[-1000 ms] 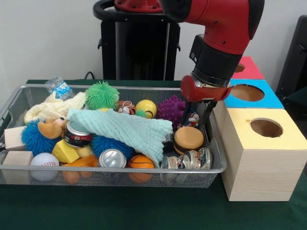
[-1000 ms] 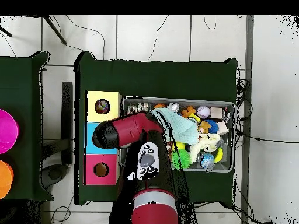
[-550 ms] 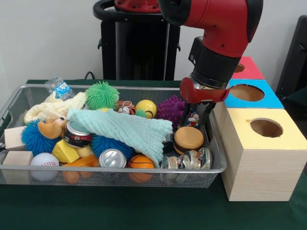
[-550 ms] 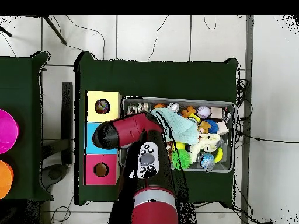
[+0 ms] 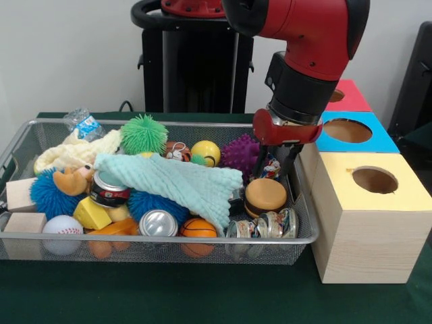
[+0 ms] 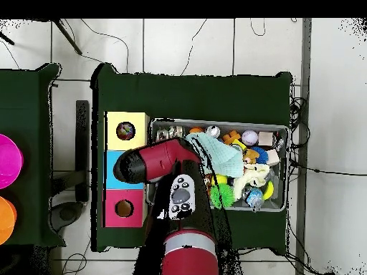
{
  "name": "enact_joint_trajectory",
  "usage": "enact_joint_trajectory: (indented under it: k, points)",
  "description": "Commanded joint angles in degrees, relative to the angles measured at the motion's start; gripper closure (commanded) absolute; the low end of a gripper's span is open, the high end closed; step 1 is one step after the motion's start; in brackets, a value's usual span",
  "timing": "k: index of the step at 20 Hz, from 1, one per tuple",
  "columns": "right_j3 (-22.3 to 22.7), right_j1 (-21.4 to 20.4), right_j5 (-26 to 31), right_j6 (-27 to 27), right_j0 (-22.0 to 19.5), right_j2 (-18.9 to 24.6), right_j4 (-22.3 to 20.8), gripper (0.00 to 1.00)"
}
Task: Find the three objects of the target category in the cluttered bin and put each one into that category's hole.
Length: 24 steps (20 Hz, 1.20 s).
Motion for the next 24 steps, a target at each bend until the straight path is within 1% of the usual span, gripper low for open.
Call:
enact_joint_trajectory:
  k: [1,4,6,12,15,18,24]
  points:
    - [4.1,0.6,6.7,-2.9,-1.2,3.9,-2.0,0.00]
    - [3.9,1.1,7.2,-3.2,-0.8,4.0,-2.3,0.00]
    - [4.6,0.8,7.2,-4.0,-1.1,4.2,-2.7,0.00]
    - [8.1,0.5,3.8,-3.2,-1.0,3.6,-4.2,0.00]
    - [8.0,1.7,1.8,-2.1,-0.6,3.2,-4.8,0.00]
    - [7.7,3.3,-1.0,0.8,0.5,2.0,-5.5,0.00]
    - [4.7,7.8,-7.6,10.2,5.0,-2.6,-6.7,0.00]
